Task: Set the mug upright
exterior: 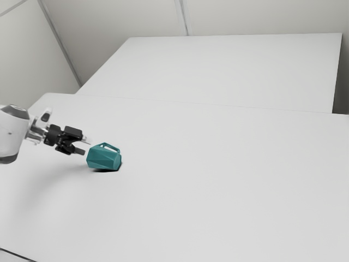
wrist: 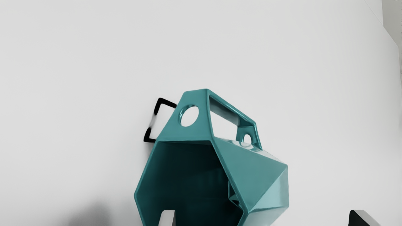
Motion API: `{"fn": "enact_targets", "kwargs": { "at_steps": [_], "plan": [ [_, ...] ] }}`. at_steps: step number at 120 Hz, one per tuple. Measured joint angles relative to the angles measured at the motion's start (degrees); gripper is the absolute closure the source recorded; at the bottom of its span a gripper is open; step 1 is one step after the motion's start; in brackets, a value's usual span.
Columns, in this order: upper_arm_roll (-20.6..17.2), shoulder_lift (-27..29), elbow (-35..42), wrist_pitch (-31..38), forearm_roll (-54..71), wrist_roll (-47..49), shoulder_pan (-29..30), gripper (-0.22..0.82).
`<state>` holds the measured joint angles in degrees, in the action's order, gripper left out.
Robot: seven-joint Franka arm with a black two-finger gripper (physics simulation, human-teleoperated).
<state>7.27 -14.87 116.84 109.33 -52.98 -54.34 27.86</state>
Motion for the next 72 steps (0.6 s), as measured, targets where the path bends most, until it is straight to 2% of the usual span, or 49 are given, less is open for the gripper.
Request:
{"fn": "enact_targets", "kwargs": {
  "at_steps": [56,72],
  "plan": [
    [-3.4,-1.9,-0.1,0.1,-2.2,2.7,0.0,0.00],
    [-3.7,-2.3,-0.1,0.1,-3.0,3.3,0.0,0.04]
  ]
}}
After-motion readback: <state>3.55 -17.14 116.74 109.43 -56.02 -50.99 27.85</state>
